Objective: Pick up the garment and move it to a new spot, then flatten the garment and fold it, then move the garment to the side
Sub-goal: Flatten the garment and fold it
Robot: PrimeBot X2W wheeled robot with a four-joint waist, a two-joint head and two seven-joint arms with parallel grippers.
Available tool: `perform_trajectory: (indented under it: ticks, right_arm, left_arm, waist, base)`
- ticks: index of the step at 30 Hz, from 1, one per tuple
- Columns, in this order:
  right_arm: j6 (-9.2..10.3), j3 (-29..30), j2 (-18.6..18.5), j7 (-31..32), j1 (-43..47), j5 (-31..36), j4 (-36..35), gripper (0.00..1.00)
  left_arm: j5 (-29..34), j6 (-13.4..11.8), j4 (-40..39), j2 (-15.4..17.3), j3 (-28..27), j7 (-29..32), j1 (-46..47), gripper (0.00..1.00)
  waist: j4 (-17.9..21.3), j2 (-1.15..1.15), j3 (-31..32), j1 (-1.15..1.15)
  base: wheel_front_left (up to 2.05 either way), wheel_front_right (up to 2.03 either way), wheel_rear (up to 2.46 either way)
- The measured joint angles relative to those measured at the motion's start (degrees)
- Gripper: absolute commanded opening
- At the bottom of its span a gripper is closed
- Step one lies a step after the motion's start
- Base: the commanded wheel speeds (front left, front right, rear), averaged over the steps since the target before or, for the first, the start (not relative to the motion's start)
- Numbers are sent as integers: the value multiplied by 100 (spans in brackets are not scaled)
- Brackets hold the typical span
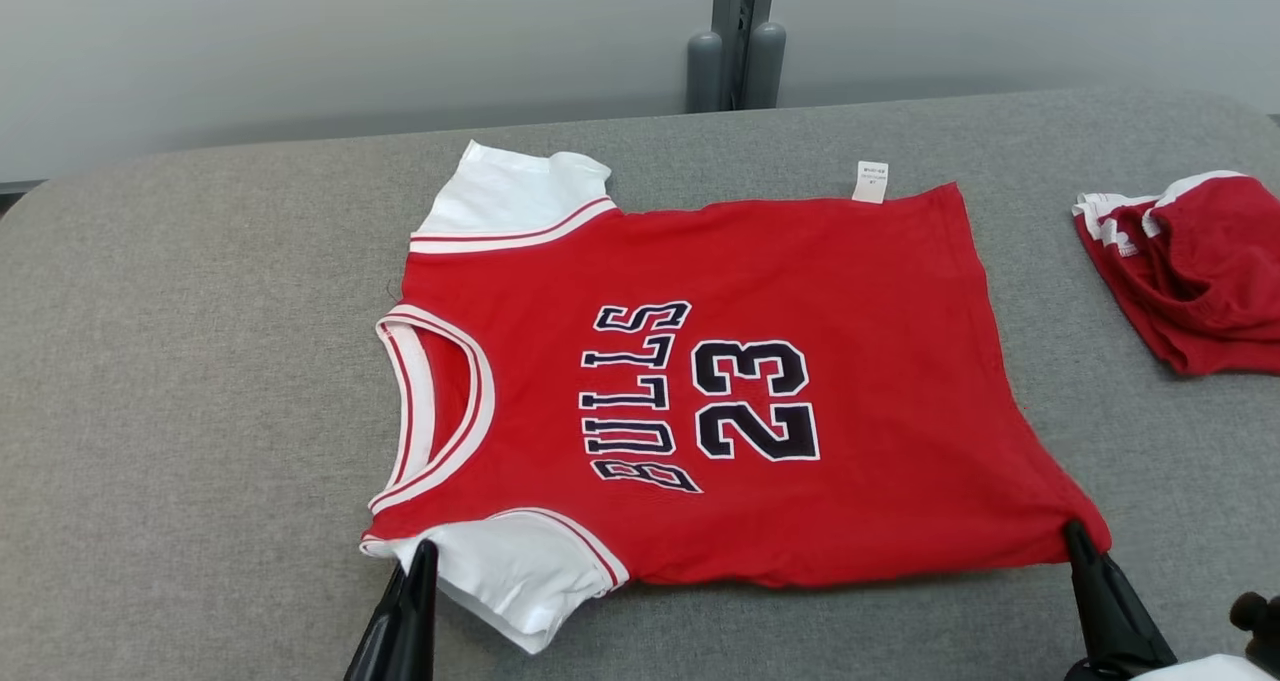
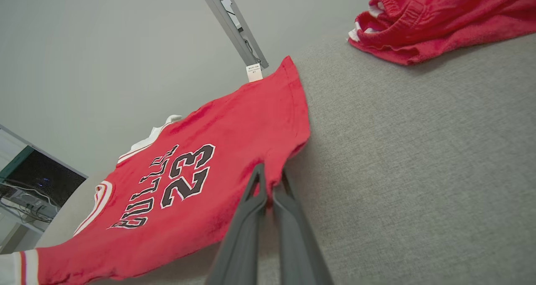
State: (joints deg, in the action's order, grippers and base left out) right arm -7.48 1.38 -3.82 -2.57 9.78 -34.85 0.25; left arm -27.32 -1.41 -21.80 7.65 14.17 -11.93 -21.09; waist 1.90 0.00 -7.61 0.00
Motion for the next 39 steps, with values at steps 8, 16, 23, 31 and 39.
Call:
perform_trajectory:
  ticks: [8,16,23,31,39]
  right_arm:
    - [0,-155,65,-57,-375,-104,616,0]
    - [0,-269,89,-158,-866,-389,1033,0]
    - [0,-272,98,-337,-1591,-605,1508,0]
    - [0,-296,102,-433,-2212,-603,2297,0]
    - [0,-377,102,-506,-2662,-610,2855,0]
  left_arm:
    - [-155,201,627,-37,-116,-96,600,0]
    - [-222,391,1548,-37,-148,-96,1628,0]
    - [-200,508,2942,-151,-403,-266,2811,0]
    - [-15,628,3939,-296,-648,-307,3504,0]
    - [237,726,4513,-390,-910,-307,3828,0]
  waist:
    - [48,0,-158,0]
    - [68,0,-360,0]
    - [150,0,-564,0]
    - [174,0,-690,0]
    - [175,0,-770,0]
  base:
    - [0,0,0]
    - [0,0,0]
    - [0,0,0]
    - [0,0,0]
    - [0,0,0]
